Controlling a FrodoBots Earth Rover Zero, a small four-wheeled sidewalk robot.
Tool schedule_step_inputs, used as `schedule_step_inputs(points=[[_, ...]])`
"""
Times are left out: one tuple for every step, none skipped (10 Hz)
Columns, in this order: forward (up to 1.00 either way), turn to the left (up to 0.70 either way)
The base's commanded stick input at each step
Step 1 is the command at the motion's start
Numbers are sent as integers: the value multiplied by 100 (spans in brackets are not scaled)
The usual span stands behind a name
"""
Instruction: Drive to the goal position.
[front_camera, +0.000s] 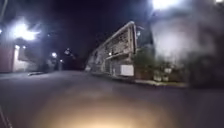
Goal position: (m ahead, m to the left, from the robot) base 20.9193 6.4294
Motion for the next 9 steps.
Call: schedule_step_inputs(points=[[85, 2], [85, 2], [85, 2], [85, 2], [85, 2], [85, 2], [85, 2], [85, 2], [85, 2]])
